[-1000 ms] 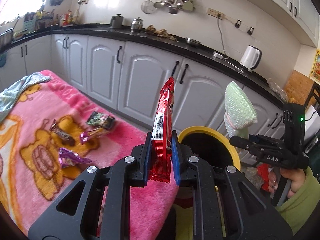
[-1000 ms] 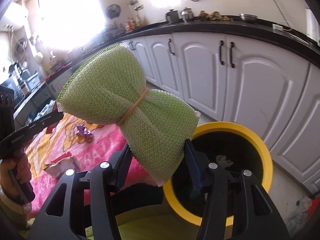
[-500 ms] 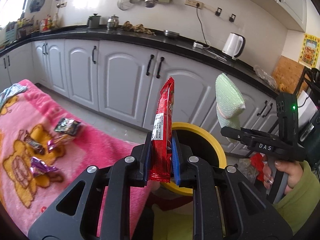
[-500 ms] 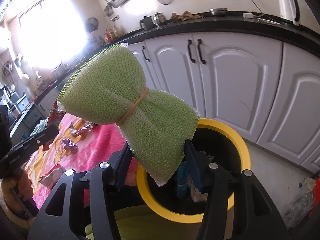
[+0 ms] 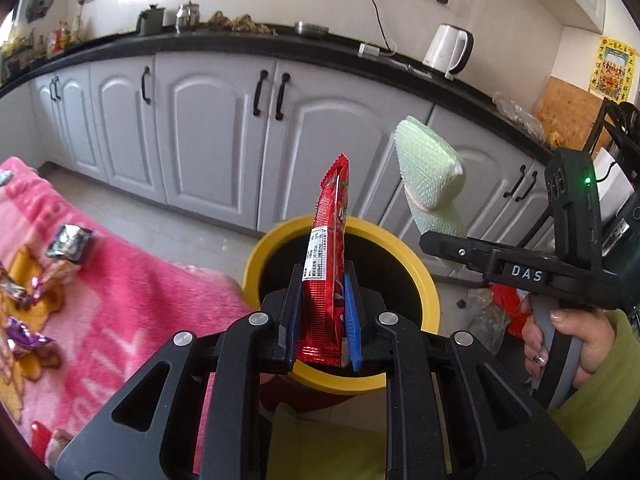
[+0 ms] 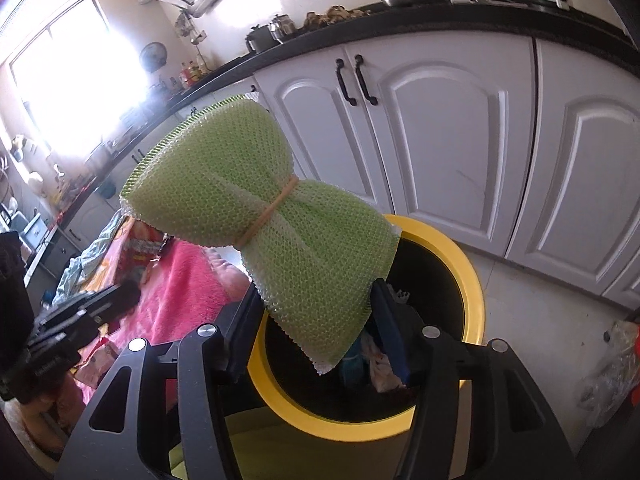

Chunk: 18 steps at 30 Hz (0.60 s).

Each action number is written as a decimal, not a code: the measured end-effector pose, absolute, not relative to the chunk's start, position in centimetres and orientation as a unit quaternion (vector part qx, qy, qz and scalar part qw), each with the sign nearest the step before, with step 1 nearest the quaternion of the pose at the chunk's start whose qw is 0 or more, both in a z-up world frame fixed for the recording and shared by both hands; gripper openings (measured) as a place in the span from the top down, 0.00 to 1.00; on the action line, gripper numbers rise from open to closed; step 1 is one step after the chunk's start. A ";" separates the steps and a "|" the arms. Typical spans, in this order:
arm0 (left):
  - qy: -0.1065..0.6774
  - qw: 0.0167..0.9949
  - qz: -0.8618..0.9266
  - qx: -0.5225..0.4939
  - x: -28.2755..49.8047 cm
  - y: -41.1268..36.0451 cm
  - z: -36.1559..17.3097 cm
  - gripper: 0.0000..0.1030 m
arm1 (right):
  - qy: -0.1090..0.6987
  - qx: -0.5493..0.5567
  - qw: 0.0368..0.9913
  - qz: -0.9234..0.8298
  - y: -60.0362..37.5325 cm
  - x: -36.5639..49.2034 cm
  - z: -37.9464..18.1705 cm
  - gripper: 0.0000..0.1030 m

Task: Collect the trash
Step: 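Carry the red wrapper with the left tool while the right tool carries the sponge over the bin, then open the right tool to drop the sponge while the left tool releases the red wrapper into the bin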

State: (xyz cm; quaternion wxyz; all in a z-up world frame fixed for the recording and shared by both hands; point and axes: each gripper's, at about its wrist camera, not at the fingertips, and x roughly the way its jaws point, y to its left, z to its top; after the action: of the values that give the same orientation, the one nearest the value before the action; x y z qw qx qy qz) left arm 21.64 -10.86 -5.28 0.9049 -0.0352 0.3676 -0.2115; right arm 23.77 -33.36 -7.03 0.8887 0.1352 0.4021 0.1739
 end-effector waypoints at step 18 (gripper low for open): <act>0.397 0.896 -0.193 -0.034 23.9 -12.0 -8.2 0.39 | 0.405 0.172 0.887 0.142 -35.7 23.8 -7.9 0.35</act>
State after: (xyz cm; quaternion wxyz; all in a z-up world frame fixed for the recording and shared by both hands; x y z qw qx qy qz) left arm 23.95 -12.02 -8.20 0.8963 -0.0337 0.3975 -0.1935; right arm 23.77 -35.73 -7.91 0.8866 0.1720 0.4052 0.1422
